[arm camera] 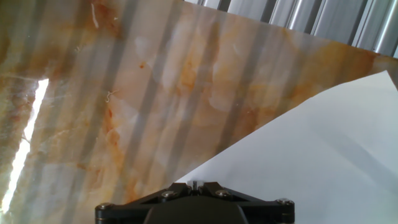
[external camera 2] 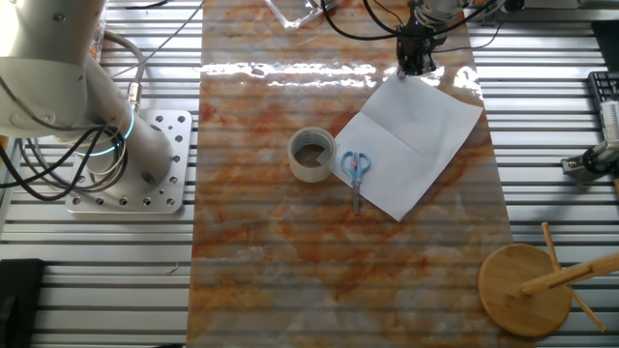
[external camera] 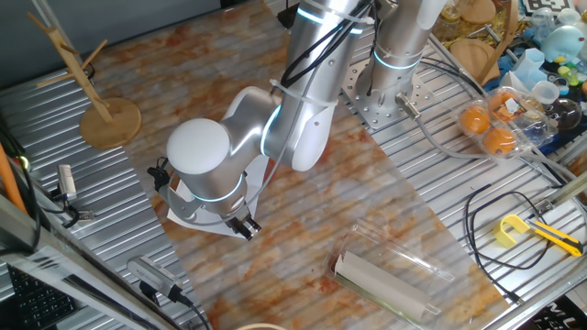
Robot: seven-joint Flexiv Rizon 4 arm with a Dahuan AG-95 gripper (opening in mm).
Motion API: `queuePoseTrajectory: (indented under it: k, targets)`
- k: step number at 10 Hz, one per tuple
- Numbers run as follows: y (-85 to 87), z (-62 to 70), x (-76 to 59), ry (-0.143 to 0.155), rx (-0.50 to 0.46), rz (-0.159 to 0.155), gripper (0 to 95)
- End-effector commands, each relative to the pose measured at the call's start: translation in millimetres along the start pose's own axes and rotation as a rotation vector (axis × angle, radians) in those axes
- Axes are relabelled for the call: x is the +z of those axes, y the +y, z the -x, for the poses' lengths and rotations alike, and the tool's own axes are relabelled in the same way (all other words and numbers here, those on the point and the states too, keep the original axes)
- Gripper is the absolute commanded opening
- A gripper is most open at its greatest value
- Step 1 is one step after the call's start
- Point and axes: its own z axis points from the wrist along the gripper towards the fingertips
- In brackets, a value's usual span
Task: Unfold a piece of paper
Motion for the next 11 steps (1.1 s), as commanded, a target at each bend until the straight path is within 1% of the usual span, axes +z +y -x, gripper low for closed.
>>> queuePoseTrajectory:
  k: [1, 7, 11]
  targets:
    - [-0.3, -0.3, 0.1, -0.001, 0.001, -0.001, 0.0]
    - [-0.3, -0.3, 0.1, -0.001, 0.007, -0.003, 0.0]
    - [-0.3, 0.0, -2.4, 0.002, 0.012, -0.008, 0.0]
